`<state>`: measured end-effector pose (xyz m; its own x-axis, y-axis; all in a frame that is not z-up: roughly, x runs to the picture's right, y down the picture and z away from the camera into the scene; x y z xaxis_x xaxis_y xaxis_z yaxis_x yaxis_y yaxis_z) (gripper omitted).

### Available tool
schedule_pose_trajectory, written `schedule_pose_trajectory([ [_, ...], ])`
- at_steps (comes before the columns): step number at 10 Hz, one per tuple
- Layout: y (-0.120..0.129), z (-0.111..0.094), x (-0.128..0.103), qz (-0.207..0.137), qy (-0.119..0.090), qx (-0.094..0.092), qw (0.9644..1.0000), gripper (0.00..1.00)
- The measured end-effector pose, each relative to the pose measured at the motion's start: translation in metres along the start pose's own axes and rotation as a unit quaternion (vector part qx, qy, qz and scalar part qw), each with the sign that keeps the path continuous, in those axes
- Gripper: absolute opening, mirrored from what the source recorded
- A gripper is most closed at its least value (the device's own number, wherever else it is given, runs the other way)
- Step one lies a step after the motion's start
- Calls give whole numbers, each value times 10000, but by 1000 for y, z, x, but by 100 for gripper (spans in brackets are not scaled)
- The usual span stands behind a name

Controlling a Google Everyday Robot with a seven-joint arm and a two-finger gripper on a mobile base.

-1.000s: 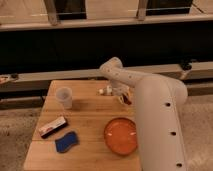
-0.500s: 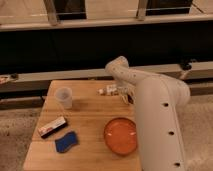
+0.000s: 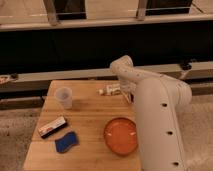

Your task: Drag the pepper across the table

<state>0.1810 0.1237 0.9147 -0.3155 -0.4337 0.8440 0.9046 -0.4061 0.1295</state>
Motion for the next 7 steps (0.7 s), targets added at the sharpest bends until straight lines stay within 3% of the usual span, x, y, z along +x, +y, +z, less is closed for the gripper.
schedule_pose_trajectory([
  [7, 29, 5, -7, 263, 102, 235, 9993, 3],
])
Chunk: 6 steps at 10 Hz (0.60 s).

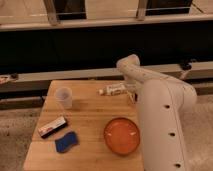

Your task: Drag the pepper across the table

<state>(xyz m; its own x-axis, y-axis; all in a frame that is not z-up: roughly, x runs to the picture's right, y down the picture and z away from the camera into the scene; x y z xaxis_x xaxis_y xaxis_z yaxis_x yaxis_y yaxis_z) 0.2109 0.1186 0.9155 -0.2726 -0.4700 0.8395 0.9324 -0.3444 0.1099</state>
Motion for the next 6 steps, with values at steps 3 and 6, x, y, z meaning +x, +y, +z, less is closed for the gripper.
schedule_pose_trajectory([
  [3, 13, 1, -3, 140, 30, 66, 9999, 3],
  [6, 25, 6, -5, 292, -3, 82, 9995, 3],
])
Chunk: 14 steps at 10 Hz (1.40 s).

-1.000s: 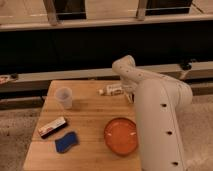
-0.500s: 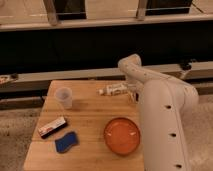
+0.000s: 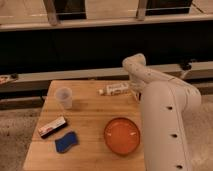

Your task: Drag the pepper across the table

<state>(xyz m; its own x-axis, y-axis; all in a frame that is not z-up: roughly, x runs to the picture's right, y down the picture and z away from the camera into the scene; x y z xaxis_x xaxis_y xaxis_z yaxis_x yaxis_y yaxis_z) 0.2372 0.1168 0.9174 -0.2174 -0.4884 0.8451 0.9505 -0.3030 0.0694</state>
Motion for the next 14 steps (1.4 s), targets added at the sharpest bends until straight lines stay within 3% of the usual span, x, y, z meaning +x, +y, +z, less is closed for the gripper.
schedule_pose_trajectory([
  [14, 66, 22, -11, 687, -164, 164, 9974, 3],
])
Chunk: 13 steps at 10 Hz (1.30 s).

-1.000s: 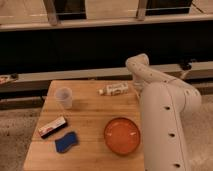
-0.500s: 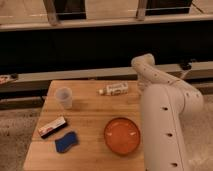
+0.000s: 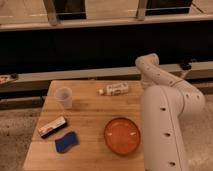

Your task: Drag the pepper across the table

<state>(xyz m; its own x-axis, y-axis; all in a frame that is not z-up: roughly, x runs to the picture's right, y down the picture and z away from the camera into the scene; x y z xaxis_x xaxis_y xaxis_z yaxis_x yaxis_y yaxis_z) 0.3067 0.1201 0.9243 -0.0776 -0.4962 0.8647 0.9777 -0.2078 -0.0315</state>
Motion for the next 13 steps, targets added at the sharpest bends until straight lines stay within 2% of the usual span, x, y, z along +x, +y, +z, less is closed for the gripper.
schedule_pose_trajectory([
  [10, 23, 10, 1, 393, -248, -18, 9989, 3],
  [13, 29, 10, 0, 491, -264, 36, 9984, 3],
])
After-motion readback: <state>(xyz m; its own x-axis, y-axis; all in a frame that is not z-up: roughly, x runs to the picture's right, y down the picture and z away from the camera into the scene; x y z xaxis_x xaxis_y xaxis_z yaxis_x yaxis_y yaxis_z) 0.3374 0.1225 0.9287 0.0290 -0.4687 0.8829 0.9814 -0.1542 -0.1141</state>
